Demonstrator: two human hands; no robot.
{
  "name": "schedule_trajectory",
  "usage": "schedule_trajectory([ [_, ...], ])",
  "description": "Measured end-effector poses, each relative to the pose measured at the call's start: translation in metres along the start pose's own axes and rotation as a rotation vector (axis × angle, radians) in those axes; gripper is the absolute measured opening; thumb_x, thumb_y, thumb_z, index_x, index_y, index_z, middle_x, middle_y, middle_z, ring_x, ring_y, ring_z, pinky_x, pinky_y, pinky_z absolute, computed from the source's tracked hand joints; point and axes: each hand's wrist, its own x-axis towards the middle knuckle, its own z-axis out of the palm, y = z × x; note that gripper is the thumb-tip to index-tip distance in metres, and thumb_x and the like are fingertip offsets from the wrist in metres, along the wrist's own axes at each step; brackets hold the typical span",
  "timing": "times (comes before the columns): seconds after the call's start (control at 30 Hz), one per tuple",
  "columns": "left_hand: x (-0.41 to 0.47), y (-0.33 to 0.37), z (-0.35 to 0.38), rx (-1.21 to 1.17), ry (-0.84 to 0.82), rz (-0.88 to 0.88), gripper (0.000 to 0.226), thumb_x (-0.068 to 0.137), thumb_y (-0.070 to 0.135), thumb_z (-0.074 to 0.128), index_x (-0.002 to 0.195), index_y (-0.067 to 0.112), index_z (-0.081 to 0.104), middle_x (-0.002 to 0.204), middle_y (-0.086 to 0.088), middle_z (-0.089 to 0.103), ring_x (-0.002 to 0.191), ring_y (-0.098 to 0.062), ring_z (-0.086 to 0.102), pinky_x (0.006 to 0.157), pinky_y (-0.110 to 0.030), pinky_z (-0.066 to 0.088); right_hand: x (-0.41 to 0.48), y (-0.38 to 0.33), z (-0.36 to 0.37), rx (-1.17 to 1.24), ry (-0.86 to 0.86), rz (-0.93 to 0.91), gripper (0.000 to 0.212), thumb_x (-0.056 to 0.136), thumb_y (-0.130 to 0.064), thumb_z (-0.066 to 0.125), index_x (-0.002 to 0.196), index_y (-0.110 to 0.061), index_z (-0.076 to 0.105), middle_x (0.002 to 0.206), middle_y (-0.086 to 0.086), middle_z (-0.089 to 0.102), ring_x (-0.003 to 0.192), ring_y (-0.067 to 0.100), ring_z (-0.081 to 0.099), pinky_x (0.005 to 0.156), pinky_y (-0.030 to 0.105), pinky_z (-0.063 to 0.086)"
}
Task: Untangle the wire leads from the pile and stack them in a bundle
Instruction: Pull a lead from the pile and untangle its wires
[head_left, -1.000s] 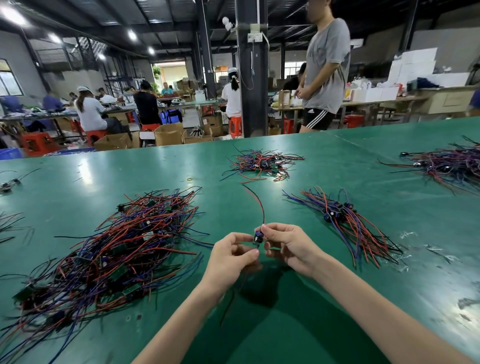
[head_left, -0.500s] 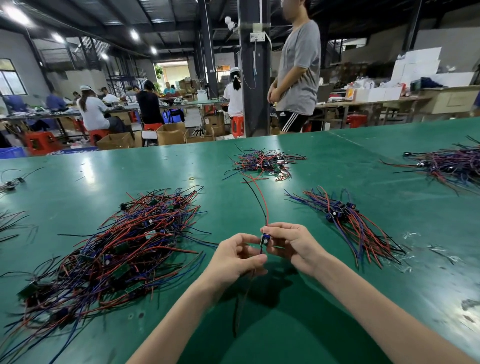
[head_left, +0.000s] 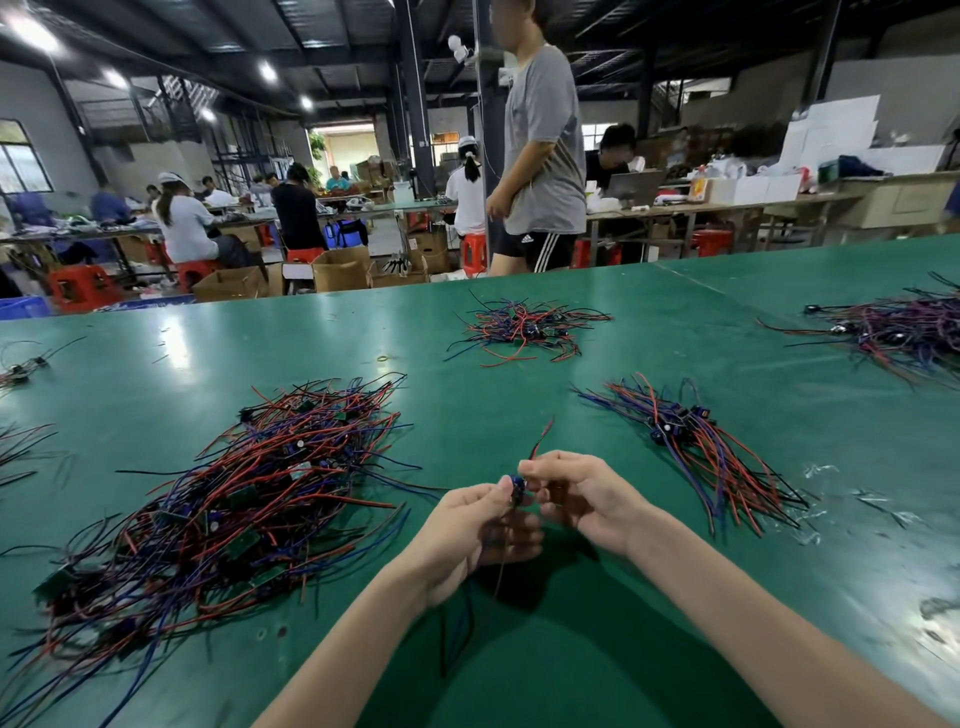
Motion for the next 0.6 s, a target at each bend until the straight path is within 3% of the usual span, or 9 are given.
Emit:
schedule_trajectory([
  [0.27,0.0023,-0.0036,0.0018,-0.066,0.074,0.014,0.023,0.097,0.020,0.049,0.102,-0.001,0.056,0.082,-0.020,0.069,0.067,-0.024,0.069,0.064,-0.034,0.059,0.0021,0.0028,-0.0033,-0.078,-0.005,0.049,0.013,0.082,-0.004,0.064,0.070,-0.008,0.062,0.058,-0.001,0.047,0.046,0.005,0.037,0.034,0.013,0.027],
  [0.4,0.0019,-0.0051,0.0012,-0.060,0.108,0.025,0.016,0.094,0.016,0.053,0.085,0.004,0.056,0.080,-0.023,0.069,0.063,-0.027,0.068,0.063,-0.036,0.059,0.0004,0.0048,-0.0015,-0.038,-0.081,0.068,0.008,0.085,0.000,0.057,0.079,0.001,0.062,0.066,0.007,0.053,0.042,0.005,0.038,0.029,0.011,0.021],
  [0.47,0.0018,-0.0039,0.0006,-0.053,0.116,0.019,0.015,0.092,0.009,0.055,0.077,0.004,0.054,0.078,-0.022,0.069,0.063,-0.026,0.068,0.059,-0.034,0.058,0.0001,0.0064,-0.0002,-0.053,-0.074,0.053,0.008,0.085,0.002,0.058,0.079,0.002,0.063,0.063,0.007,0.056,0.038,0.003,0.039,0.029,0.012,0.022],
  [0.6,0.0018,0.0016,0.0005,-0.042,0.133,-0.018,0.021,0.089,-0.001,0.054,0.070,0.006,0.050,0.076,-0.022,0.069,0.062,-0.028,0.069,0.055,-0.031,0.057,0.0042,0.0101,0.0040,-0.065,0.004,-0.002,0.009,0.082,0.000,0.065,0.073,-0.003,0.063,0.050,0.000,0.044,0.036,0.003,0.033,0.029,0.013,0.021],
])
